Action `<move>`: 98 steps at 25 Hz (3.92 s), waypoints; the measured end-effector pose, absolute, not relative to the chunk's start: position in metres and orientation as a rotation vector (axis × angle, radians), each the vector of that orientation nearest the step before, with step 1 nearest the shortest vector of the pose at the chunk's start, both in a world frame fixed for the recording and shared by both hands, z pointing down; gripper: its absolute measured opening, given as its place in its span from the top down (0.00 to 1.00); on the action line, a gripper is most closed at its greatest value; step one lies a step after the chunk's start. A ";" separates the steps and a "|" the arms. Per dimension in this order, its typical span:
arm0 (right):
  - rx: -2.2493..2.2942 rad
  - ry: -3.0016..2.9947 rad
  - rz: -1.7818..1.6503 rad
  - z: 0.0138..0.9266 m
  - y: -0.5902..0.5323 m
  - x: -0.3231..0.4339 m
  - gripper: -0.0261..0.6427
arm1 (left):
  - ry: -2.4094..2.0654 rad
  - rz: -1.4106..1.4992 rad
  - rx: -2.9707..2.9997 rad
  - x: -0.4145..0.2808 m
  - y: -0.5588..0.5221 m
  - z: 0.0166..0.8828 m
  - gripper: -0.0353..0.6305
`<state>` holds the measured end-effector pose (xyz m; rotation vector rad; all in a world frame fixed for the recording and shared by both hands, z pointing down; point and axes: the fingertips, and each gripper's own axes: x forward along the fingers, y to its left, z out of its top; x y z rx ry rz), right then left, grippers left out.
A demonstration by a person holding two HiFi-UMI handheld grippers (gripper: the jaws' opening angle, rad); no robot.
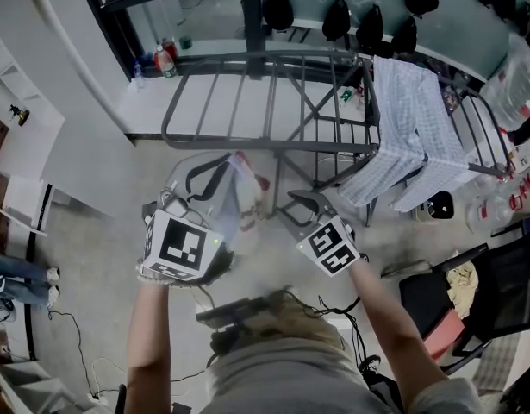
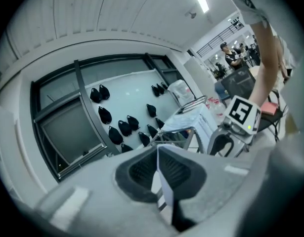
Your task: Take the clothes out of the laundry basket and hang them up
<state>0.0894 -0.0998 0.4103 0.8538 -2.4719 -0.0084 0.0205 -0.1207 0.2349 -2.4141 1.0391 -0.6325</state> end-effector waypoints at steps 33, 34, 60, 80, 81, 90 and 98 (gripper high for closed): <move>0.789 -2.386 0.049 0.450 -0.155 0.108 0.95 | 1.275 -0.633 -2.392 -0.017 -0.113 0.227 0.95; 0.804 -2.379 0.045 0.447 -0.155 0.116 0.95 | 1.281 -0.640 -2.394 -0.017 -0.115 0.229 0.95; 1.159 -2.322 -0.287 0.295 -0.212 0.237 0.95 | 1.424 -0.812 -2.218 -0.009 -0.211 0.254 0.95; 1.324 -2.158 -0.215 0.286 -0.399 0.240 0.95 | 1.332 -0.855 -2.302 -0.016 -0.427 0.270 0.95; 1.322 -2.151 -0.207 0.287 -0.409 0.238 0.95 | 1.324 -0.862 -2.309 -0.017 -0.439 0.272 0.95; 1.348 -2.089 -0.130 0.307 -0.498 0.235 0.95 | 1.260 -0.916 -2.362 -0.018 -0.531 0.295 0.95; 1.387 -2.031 -0.077 0.325 -0.582 0.234 0.95 | 1.252 -0.943 -2.422 -0.022 -0.617 0.313 0.95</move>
